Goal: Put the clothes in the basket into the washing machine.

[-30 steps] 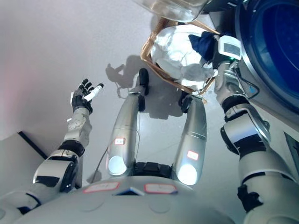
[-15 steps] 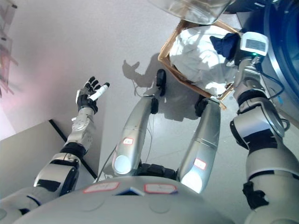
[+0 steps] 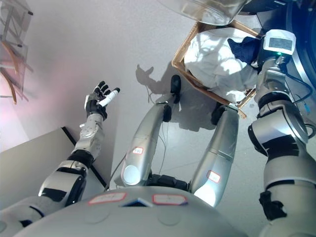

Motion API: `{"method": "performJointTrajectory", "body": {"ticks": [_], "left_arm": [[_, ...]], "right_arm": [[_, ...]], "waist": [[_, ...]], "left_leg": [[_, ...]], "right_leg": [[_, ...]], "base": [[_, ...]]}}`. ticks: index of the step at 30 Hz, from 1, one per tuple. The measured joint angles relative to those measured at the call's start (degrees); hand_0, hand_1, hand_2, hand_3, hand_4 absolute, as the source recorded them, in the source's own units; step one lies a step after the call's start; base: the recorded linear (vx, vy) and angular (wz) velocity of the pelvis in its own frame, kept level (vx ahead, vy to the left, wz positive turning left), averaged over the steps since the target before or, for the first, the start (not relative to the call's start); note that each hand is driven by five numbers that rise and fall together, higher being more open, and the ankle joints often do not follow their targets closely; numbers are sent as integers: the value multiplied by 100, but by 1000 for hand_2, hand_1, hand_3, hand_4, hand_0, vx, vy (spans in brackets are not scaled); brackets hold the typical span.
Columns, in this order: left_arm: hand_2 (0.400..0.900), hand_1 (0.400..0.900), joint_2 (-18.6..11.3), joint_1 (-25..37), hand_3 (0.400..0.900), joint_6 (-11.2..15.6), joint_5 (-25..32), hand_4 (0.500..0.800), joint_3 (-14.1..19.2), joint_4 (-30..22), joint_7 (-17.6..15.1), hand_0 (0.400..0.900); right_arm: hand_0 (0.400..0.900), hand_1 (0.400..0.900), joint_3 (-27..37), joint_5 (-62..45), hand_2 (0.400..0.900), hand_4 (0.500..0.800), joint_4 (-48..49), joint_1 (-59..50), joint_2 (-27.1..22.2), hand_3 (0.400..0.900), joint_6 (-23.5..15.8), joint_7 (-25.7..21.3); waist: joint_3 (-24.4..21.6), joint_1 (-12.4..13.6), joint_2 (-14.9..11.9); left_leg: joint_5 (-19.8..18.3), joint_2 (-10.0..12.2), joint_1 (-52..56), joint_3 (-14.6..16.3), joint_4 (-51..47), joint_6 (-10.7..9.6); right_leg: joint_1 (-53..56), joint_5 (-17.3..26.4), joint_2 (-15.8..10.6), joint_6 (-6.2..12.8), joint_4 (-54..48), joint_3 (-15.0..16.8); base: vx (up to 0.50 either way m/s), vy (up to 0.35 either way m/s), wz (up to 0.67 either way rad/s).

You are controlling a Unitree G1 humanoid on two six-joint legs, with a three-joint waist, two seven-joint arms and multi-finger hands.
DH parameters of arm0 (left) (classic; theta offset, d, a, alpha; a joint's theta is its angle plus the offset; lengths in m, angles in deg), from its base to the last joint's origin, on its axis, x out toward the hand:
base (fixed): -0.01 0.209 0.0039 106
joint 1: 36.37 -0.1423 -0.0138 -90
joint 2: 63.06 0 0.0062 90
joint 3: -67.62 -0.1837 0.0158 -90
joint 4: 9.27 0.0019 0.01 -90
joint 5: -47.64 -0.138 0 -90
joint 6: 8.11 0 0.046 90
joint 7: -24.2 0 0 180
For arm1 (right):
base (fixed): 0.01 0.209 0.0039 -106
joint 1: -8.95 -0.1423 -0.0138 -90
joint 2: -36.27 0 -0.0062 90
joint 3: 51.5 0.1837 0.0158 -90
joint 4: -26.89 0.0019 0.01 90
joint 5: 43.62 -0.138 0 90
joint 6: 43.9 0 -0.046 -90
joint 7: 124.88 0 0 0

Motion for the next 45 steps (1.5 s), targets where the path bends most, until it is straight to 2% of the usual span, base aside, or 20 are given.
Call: {"method": "performJointTrajectory", "body": {"ticks": [5,11,15,17,20,24,29,32,34,35,37,42,45], "left_arm": [[900,900,10,56,900,0,-8,800,-1,78,-10,900],[900,900,43,167,900,4,-22,800,7,433,-41,900],[900,900,67,290,900,-18,-44,800,107,974,-76,900],[900,900,53,271,900,-18,-43,800,221,1113,-105,900],[900,900,3,242,900,-22,-43,800,443,1217,-141,900],[900,900,-130,186,900,-3,-40,800,621,1353,-170,900],[900,900,-291,187,900,11,-41,800,625,1368,-182,900],[900,900,-285,180,900,13,-43,800,600,1478,-182,900],[900,900,-266,606,900,-191,12,800,216,1745,-572,900],[900,900,-260,677,900,-165,9,800,185,1620,-585,900],[900,900,-130,865,900,-102,8,800,142,1394,-578,900],[900,900,-57,1453,900,-79,50,800,124,1315,-588,900],[900,900,-58,1485,900,-96,97,800,134,1279,-587,900]], "right_arm": [[400,400,8,-5,400,500,-12,132,26,400,2,18],[400,400,182,-179,400,500,-10,338,61,400,-6,15],[400,400,1160,-1398,400,500,21,490,276,400,-103,-47],[400,400,1564,-2003,400,500,74,529,349,400,-146,-84],[400,400,2415,-3232,400,500,460,695,430,400,-488,-237],[400,400,3173,-4931,400,500,615,853,541,400,-978,-371],[400,400,3927,-6557,400,500,618,956,585,400,-1385,-407],[400,400,4495,-7590,400,500,623,948,585,400,-1745,-388],[400,400,4506,-8242,400,500,690,743,569,400,-2035,-477],[400,400,4521,-8441,400,500,893,666,584,400,-2101,-422],[400,400,4506,-8708,400,500,1120,435,518,400,-2217,-391],[400,400,4440,-9082,400,500,1017,-32,386,400,-2208,-484],[400,400,4392,-9079,400,500,1008,-212,145,400,-2204,-498]], "waist": [[-6,-14,-11],[-30,-114,-50],[-20,-199,-146],[-26,-346,-236],[-15,-413,-358],[-7,-563,-412],[-6,-555,-397],[1,-501,-340],[0,-503,-217],[-2,-528,-179],[62,-607,90],[65,-646,350],[71,-655,488]], "left_leg": [[22,28,161,-5,-124,-30],[94,79,655,-4,-438,19],[150,164,1332,22,-837,10],[171,172,1715,76,-1077,35],[236,264,2203,235,-1445,62],[327,260,2773,374,-1917,117],[458,237,2891,504,-2246,152],[482,222,2950,531,-2344,153],[482,185,2929,575,-2373,166],[532,168,2900,663,-2466,192],[648,134,2868,727,-2628,233],[758,147,2823,830,-2854,210],[772,154,2805,837,-2920,195]], "right_leg": [[166,32,27,21,-136,-29],[678,165,206,93,-554,-29],[1374,335,392,171,-1105,-14],[1720,399,443,220,-1357,20],[2162,618,616,264,-1855,140],[2627,766,700,357,-2321,267],[2652,885,725,377,-2547,342],[2650,887,718,379,-2552,365],[2545,865,724,406,-2524,519],[2426,884,737,407,-2523,620],[2341,989,736,477,-2567,692],[2112,1005,788,480,-2550,788],[2050,1006,804,469,-2541,795]], "base": [[-3,-11,-12],[-23,-12,-15],[56,-10,-27],[62,-9,-32],[46,2,-31],[0,0,-17],[-13,10,-6],[2,45,-16],[-19,47,-25],[-14,20,-19],[37,-6,-7],[59,-18,1],[55,-33,5]]}}
